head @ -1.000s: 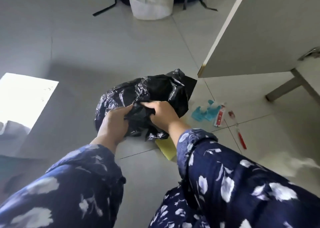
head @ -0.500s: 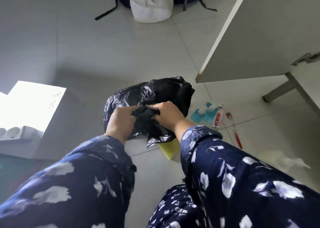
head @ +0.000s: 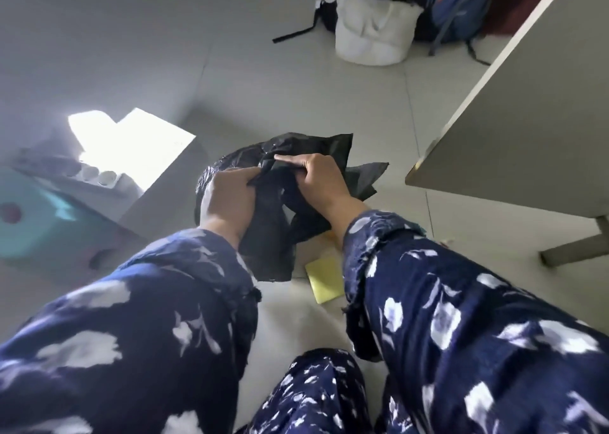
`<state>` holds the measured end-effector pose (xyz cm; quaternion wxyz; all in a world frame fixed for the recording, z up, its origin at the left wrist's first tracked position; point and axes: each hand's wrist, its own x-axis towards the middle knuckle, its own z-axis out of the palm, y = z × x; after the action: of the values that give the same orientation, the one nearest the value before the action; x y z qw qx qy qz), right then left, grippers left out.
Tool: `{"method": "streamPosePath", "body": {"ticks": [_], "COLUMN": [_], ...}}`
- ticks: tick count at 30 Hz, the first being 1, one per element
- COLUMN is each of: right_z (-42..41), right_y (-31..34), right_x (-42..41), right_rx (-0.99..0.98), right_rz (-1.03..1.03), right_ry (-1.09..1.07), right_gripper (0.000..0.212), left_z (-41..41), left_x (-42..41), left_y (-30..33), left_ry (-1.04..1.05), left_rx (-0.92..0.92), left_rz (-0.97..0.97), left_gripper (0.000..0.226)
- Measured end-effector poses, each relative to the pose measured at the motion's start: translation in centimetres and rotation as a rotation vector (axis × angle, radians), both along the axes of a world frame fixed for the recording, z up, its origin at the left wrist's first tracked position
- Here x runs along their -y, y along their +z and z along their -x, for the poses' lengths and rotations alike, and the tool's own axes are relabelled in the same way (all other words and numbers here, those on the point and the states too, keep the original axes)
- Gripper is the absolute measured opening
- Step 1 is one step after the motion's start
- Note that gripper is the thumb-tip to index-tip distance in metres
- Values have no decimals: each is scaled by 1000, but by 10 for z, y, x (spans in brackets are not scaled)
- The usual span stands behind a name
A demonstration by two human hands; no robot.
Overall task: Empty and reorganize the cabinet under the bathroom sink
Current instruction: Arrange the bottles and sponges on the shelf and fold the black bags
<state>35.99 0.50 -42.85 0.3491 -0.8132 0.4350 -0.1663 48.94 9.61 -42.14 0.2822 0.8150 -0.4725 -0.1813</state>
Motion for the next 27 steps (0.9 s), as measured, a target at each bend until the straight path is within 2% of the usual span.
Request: {"method": "streamPosePath", "body": {"ticks": [5,11,16,20,23,25,27], "right_z": [-3,-5,1,8,15,21,26], "right_y": [-12,-46,-91,-101,-91,-82,-74], "right_x": [-26,-61,-71,-71,-63,-53,-34], "right_rx": [41,6,-87,-197,-241,-222,-156], "right_rz": [20,-39,-37,-91,-111,-123,-13], "right_ry": [79,160,141,149,169,143,54], "right_gripper": [45,41,39,53,54,47,39], "left_z": [1,4,7,5,8,14,19], "left_x": [-36,-85,-97,-95,-88,-79,-67], "left_y": [-14,-53,-87,-114,-116,-112,-108], "left_ry": [87,183,207,219,164,122,75], "left_rx": [103,111,-52,-146,-71,-11,33], "left_rz": [-19,-55,-101,-157,-226,-240,-235], "left_gripper": [37,36,42,45,49,55,61]}}
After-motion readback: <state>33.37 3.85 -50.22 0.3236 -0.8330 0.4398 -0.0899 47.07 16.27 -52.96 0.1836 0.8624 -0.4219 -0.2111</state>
